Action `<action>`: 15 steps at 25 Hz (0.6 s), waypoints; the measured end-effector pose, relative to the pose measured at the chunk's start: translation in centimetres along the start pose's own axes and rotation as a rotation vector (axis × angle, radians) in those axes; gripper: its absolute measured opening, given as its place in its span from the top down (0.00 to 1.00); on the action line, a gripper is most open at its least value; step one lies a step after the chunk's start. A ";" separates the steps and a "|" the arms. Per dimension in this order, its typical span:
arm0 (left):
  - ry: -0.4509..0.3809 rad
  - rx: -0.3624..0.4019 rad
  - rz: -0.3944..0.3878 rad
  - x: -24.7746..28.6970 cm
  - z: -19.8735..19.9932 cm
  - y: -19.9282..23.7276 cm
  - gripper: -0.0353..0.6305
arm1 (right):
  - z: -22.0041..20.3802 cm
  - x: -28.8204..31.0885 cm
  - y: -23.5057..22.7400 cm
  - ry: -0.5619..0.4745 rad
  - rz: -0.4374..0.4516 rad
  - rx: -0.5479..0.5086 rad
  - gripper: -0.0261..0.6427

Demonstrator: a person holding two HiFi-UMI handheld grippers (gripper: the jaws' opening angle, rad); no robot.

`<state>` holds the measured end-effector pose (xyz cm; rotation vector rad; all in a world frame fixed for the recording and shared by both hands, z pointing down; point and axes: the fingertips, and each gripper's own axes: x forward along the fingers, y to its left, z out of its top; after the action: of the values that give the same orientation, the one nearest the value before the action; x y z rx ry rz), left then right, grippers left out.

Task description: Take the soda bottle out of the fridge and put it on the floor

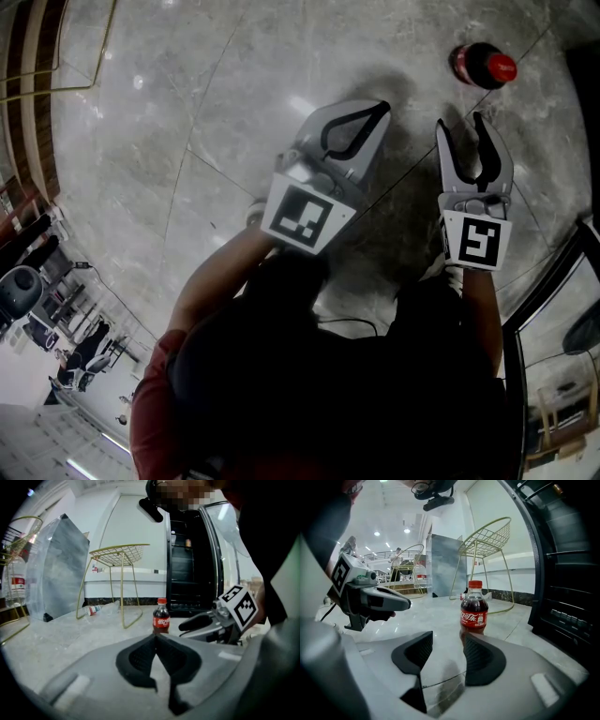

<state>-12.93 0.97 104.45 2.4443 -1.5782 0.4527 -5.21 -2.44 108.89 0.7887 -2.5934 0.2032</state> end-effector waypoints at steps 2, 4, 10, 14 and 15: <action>-0.001 -0.001 0.001 0.0 0.0 0.0 0.95 | 0.0 -0.1 0.0 0.003 -0.002 0.000 0.70; -0.002 -0.002 0.001 0.0 0.0 0.0 0.95 | 0.1 -0.1 0.1 -0.004 0.003 0.001 0.77; -0.002 -0.005 -0.002 0.0 0.1 -0.1 0.95 | 0.0 0.1 0.2 0.003 0.003 -0.006 0.92; -0.002 -0.005 -0.001 0.0 0.1 0.0 0.95 | 0.3 0.3 0.3 -0.004 0.001 0.013 0.96; -0.004 -0.007 0.001 0.0 0.1 0.0 0.95 | 0.2 0.3 0.3 -0.001 0.002 0.011 0.96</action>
<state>-12.90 0.94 104.36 2.4407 -1.5800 0.4420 -5.66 -2.42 108.85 0.7905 -2.5966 0.2173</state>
